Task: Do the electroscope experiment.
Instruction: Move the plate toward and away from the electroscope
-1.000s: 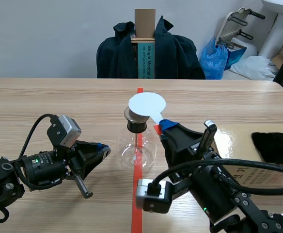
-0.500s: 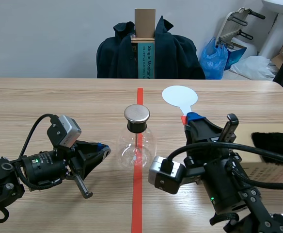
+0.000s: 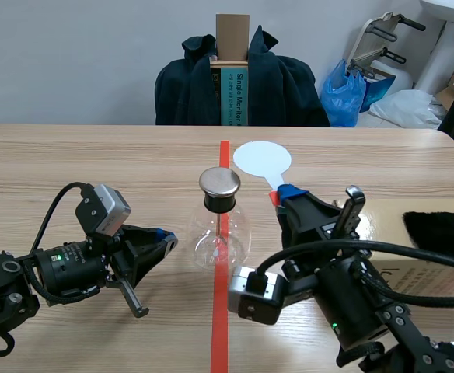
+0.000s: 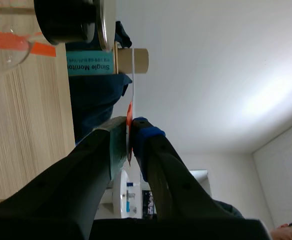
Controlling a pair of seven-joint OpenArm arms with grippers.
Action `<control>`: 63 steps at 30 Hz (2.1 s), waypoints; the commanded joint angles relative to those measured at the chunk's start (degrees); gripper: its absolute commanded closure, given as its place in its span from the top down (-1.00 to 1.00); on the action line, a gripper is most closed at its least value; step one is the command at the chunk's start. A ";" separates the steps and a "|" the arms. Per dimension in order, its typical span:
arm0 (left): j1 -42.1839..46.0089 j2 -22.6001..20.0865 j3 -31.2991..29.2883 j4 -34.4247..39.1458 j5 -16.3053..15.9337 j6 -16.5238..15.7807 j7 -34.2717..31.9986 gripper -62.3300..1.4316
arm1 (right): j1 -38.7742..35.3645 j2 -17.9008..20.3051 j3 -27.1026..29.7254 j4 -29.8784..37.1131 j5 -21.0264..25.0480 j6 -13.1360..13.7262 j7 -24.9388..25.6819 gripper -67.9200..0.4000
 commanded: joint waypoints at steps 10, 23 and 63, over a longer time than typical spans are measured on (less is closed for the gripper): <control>-0.61 0.13 -0.11 1.18 -0.39 -0.26 -0.90 -0.87 | 0.81 0.74 0.52 0.85 -0.20 -0.81 6.88 -0.97; -0.61 0.13 -0.11 1.18 -0.39 -0.26 -0.90 -0.87 | 0.81 0.74 0.52 0.85 -0.20 -0.81 7.41 -0.97; -0.61 0.13 -0.11 1.20 -0.39 -0.26 -0.92 -0.87 | 0.81 0.74 0.52 0.85 -0.22 -0.81 1.53 -0.97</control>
